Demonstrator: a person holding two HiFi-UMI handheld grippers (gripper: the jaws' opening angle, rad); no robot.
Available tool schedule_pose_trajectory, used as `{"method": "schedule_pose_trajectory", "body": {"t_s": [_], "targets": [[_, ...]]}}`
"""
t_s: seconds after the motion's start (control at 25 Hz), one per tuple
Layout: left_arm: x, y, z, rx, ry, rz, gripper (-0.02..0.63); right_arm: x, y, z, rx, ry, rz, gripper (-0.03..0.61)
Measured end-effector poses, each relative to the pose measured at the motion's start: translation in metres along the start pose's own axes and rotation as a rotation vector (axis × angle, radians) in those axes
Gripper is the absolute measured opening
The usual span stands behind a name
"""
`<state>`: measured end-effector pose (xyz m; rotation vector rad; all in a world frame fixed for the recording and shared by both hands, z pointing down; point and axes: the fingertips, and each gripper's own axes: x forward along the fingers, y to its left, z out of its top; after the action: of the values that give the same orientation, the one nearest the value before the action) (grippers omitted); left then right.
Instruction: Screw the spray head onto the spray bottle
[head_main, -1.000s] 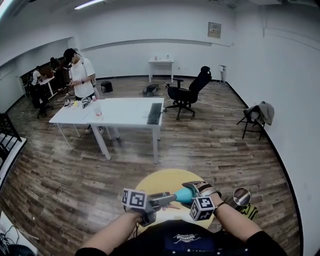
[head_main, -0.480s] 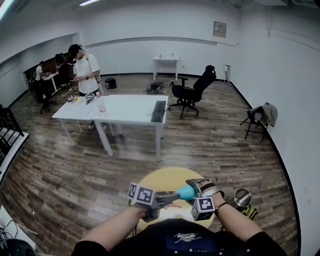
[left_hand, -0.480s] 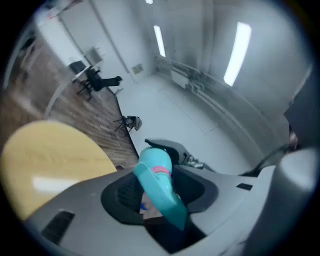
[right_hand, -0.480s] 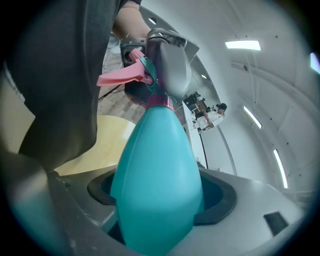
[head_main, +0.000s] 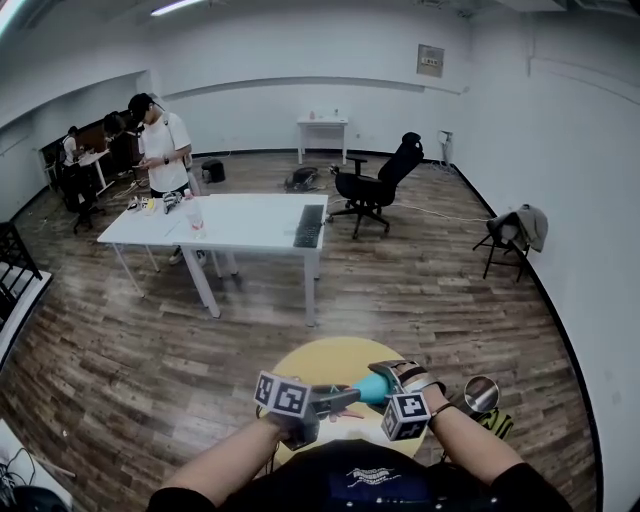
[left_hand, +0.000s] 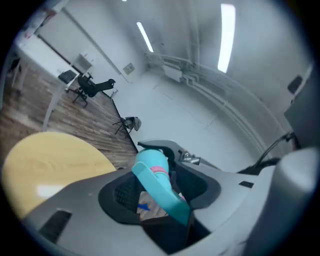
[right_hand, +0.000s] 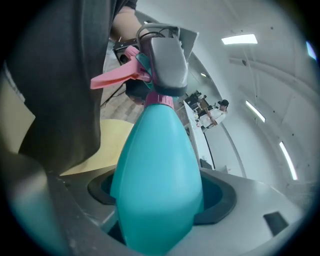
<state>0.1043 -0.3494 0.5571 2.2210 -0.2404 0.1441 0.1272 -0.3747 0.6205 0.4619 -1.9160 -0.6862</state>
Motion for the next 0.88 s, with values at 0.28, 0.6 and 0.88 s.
{"method": "schedule_pose_trajectory", "body": {"t_s": [0.28, 0.6, 0.88], "targets": [[-0.11, 0.039, 0.029, -0.402, -0.439, -0.107, 0.336, -0.004, 0.01, -0.05, 0.223, 0.037, 0.033, 0.423], [-0.016, 0.023, -0.007, -0.195, -0.062, -0.027, 0.335, 0.007, 0.004, 0.0, -0.044, 0.019, -0.029, 0.425], [0.018, 0.004, -0.021, 0.359, 0.207, 0.134, 0.215, 0.007, 0.004, -0.017, -0.17, 0.082, -0.061, 0.423]]}}
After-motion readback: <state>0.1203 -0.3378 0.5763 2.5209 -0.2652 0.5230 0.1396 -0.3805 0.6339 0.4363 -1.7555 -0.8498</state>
